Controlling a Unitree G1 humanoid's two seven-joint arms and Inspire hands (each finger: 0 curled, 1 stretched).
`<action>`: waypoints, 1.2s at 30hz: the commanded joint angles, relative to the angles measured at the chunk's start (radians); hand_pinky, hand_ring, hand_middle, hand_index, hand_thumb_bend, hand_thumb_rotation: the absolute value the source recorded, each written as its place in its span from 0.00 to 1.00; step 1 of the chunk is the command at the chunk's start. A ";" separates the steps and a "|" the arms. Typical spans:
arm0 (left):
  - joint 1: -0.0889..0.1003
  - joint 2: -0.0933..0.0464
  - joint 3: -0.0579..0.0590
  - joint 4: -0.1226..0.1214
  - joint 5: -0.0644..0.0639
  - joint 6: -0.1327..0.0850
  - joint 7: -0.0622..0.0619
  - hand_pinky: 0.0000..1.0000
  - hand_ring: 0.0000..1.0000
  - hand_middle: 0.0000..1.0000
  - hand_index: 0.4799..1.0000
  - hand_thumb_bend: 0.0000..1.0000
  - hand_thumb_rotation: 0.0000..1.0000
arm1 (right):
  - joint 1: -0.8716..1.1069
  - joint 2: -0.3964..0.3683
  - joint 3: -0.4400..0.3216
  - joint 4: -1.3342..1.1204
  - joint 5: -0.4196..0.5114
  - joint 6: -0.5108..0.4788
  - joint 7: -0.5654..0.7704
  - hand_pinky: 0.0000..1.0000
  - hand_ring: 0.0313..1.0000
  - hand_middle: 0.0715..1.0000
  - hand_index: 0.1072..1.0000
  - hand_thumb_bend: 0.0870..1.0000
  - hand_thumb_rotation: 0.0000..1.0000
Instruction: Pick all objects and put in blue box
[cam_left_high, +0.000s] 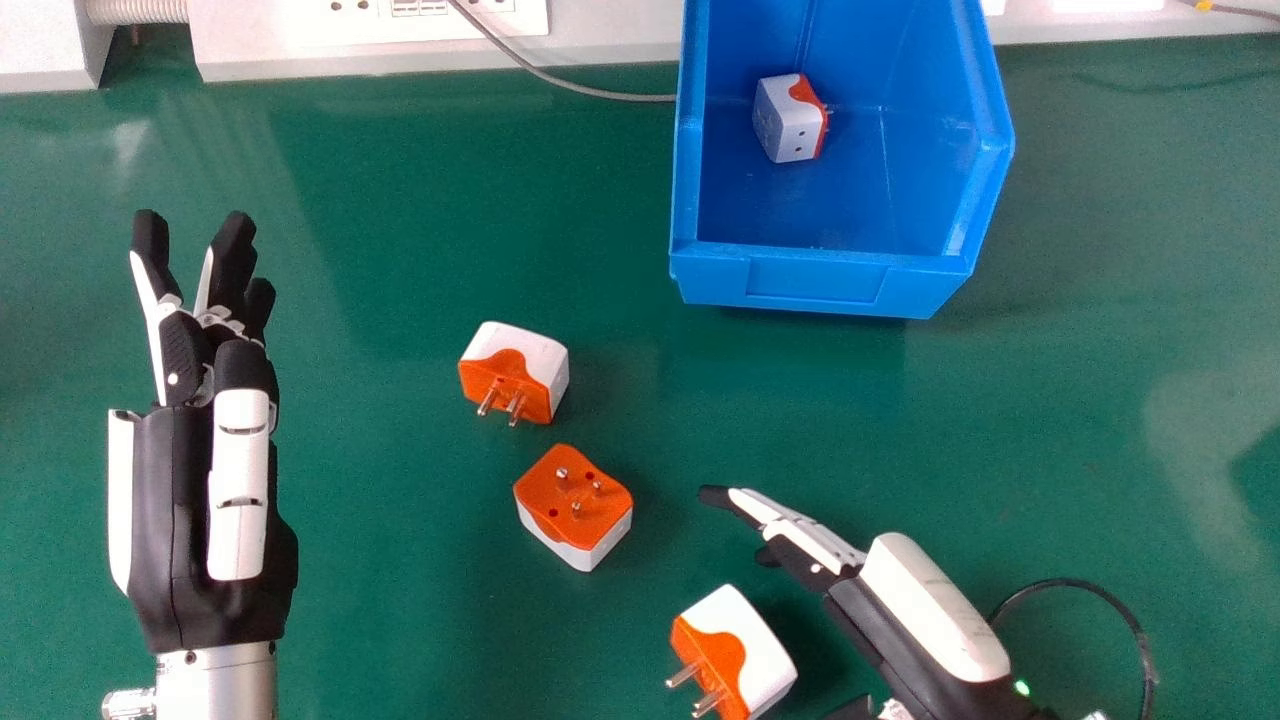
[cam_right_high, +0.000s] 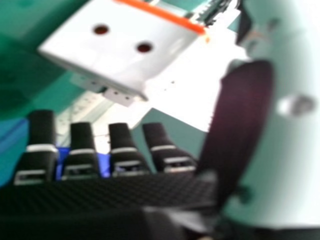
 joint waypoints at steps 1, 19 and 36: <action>0.004 -0.002 -0.007 -0.026 0.011 -0.004 0.008 1.00 0.99 0.96 0.82 0.45 0.81 | 0.021 -0.003 0.011 0.023 -0.009 0.056 0.012 0.75 0.89 0.90 0.89 0.99 0.27; 0.042 -0.004 -0.024 -0.094 0.034 0.027 0.048 1.00 0.99 0.96 0.82 0.44 0.82 | 0.057 0.016 0.021 -0.019 -0.027 0.064 -0.117 0.56 0.69 0.76 0.79 0.93 0.09; 0.043 0.005 -0.024 -0.093 0.028 0.035 0.049 1.00 0.99 0.96 0.82 0.44 0.82 | 0.036 0.033 0.020 0.043 -0.018 -0.001 -0.205 0.50 0.55 0.58 0.59 0.73 0.02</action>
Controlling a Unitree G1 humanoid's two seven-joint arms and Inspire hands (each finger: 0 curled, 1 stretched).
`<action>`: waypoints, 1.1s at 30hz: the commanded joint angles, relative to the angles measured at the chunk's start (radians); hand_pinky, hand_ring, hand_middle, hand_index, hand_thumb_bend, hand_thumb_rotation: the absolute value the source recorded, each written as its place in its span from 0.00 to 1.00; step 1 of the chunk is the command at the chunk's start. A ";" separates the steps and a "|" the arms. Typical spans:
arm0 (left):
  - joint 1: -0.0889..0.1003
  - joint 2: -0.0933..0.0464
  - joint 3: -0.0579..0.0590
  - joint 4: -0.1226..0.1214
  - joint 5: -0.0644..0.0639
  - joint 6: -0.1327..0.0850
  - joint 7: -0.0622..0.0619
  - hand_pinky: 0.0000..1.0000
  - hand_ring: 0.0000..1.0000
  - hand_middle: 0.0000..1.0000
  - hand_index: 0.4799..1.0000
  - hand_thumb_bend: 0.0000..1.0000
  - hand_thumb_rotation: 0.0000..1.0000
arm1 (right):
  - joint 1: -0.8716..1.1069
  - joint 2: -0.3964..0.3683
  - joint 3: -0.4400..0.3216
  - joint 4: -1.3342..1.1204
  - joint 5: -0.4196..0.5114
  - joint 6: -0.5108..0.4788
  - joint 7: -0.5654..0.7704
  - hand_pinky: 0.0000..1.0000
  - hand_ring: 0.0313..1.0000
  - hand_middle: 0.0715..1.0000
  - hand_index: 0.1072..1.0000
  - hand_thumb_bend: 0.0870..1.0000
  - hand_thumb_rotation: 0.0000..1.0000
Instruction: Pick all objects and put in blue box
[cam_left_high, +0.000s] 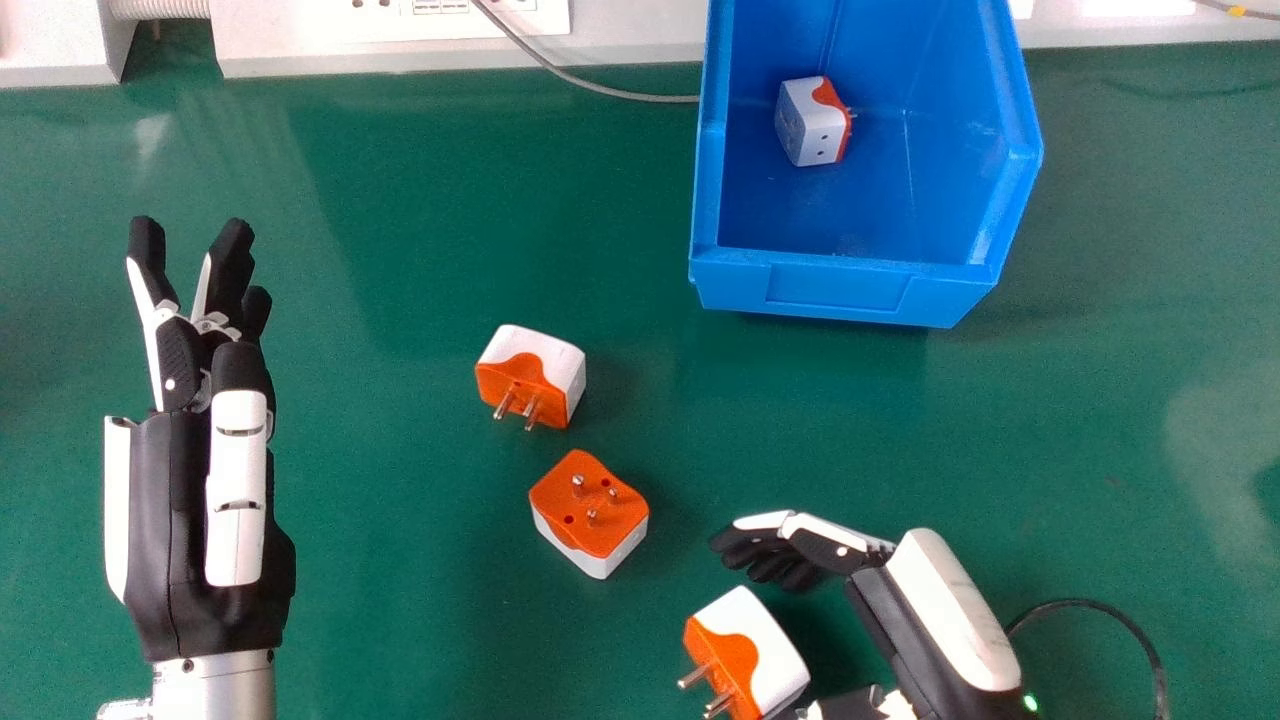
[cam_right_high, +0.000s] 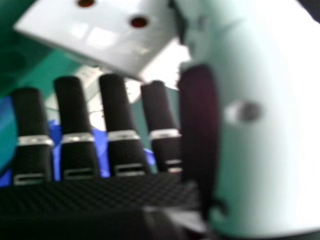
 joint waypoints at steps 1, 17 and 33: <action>-0.004 0.006 -0.005 -0.012 -0.003 -0.008 -0.008 1.00 0.99 0.96 0.82 0.44 0.82 | 0.021 -0.006 0.000 0.013 0.005 -0.002 0.002 0.47 0.52 0.56 0.57 0.68 0.01; -0.006 0.007 -0.001 -0.011 -0.010 -0.005 -0.020 1.00 0.99 0.96 0.82 0.44 0.82 | 0.011 -0.013 -0.014 0.016 -0.015 -0.002 -0.062 0.36 0.39 0.48 0.49 0.51 0.00; -0.012 0.004 0.003 -0.006 -0.004 -0.005 -0.014 1.00 0.99 0.96 0.83 0.44 0.82 | 0.023 -0.021 -0.069 -0.075 0.026 0.003 -0.062 0.37 0.37 0.46 0.48 0.48 0.00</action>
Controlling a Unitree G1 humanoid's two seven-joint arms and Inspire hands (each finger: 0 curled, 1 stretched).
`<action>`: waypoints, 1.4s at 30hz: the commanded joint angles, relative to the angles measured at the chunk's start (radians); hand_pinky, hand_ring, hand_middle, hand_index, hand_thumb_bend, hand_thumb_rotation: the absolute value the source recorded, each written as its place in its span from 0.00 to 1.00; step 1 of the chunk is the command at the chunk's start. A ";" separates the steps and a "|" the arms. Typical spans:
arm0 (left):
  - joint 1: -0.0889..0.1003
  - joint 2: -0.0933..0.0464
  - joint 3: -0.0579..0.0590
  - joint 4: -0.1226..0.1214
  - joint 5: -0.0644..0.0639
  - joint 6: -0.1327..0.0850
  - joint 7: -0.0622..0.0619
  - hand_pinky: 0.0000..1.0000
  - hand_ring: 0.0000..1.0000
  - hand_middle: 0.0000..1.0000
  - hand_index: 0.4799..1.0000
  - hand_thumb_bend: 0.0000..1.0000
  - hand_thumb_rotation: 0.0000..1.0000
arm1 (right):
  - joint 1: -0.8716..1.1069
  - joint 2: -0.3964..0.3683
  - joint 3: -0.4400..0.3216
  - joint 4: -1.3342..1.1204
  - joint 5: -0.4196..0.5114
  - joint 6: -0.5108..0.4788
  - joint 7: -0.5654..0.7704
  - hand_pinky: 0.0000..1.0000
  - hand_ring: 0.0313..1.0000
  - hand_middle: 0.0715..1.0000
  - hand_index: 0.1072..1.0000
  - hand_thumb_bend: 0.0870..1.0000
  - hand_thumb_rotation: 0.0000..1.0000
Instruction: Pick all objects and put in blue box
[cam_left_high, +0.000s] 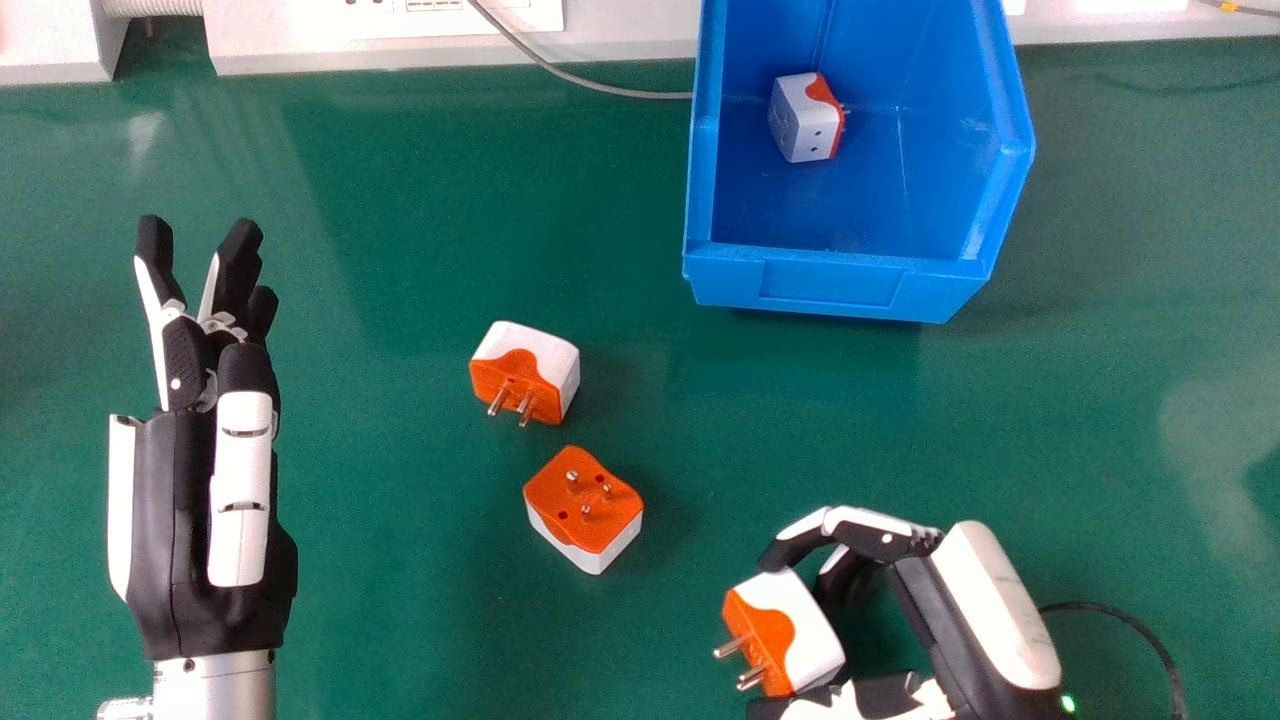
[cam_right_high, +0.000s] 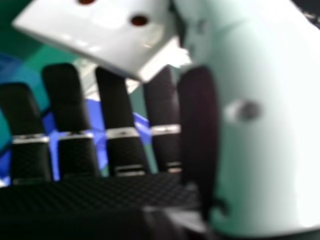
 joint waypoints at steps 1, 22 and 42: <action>-0.010 0.002 0.000 -0.009 0.000 -0.007 0.004 1.00 0.99 0.96 0.83 0.44 0.82 | 0.005 -0.006 -0.026 -0.042 0.054 -0.019 0.023 0.37 0.37 0.46 0.48 0.48 0.00; -0.027 0.001 -0.008 0.009 0.009 -0.010 0.011 1.00 0.99 0.95 0.86 0.45 0.81 | -0.005 -0.013 -0.205 -0.349 0.358 -0.045 0.369 0.35 0.39 0.46 0.46 0.46 0.00; -0.021 0.003 -0.011 0.016 0.009 -0.018 0.003 1.00 0.98 0.95 0.86 0.46 0.81 | -0.331 -0.019 -0.368 -0.398 0.358 0.002 0.411 0.33 0.41 0.47 0.46 0.45 0.00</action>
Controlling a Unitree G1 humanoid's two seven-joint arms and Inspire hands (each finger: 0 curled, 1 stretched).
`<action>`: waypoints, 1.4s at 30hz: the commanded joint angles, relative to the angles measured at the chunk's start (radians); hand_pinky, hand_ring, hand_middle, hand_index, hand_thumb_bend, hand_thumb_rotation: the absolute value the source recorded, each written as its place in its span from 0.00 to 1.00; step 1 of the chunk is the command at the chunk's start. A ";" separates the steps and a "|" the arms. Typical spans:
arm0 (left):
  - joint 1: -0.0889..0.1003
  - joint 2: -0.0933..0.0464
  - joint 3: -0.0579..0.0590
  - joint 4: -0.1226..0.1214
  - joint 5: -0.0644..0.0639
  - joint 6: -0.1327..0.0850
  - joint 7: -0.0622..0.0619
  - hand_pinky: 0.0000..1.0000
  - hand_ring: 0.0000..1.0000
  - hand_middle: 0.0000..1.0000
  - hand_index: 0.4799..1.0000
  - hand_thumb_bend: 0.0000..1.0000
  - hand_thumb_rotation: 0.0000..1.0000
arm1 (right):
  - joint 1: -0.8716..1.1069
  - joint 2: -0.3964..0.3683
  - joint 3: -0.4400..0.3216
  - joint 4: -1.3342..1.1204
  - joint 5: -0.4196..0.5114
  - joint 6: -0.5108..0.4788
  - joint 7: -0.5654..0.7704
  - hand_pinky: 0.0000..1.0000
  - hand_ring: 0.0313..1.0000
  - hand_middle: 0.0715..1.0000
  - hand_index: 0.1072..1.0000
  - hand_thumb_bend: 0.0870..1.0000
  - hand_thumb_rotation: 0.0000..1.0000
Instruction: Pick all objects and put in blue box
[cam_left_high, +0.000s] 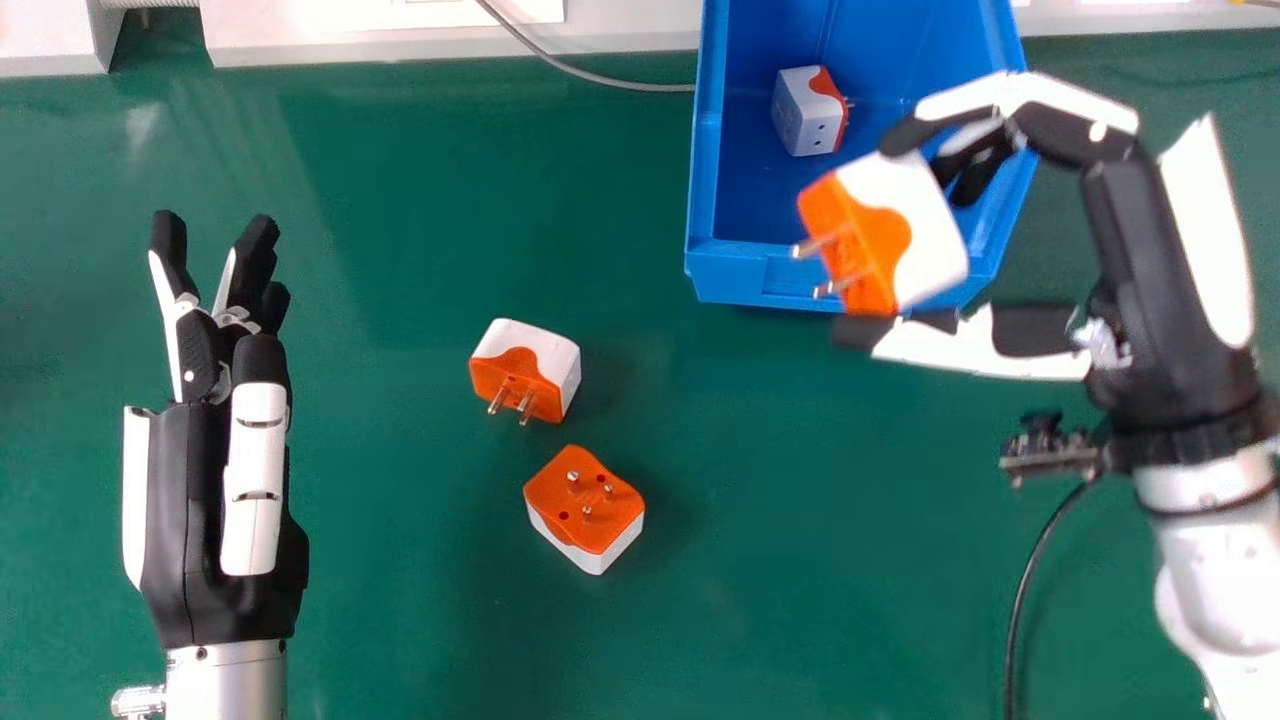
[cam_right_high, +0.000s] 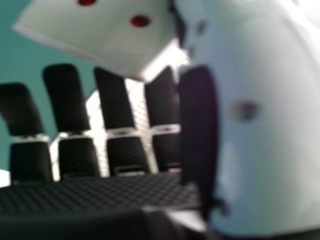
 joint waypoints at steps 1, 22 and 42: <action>0.003 0.003 -0.002 -0.010 0.003 -0.018 -0.006 1.00 0.98 0.95 0.86 0.46 0.81 | -0.062 -0.007 -0.022 -0.007 0.009 0.000 -0.005 0.33 0.41 0.47 0.46 0.45 0.00; -0.009 0.003 -0.005 0.002 -0.001 -0.016 -0.016 1.00 0.98 0.95 0.86 0.46 0.80 | -0.600 0.010 0.030 0.462 -0.035 0.164 -0.027 0.32 0.42 0.46 0.46 0.45 0.00; -0.026 0.002 -0.007 0.020 -0.010 -0.029 -0.036 0.99 0.98 0.95 0.85 0.44 0.78 | -0.891 0.019 0.147 0.915 -0.115 0.317 -0.132 0.30 0.42 0.46 0.47 0.45 0.00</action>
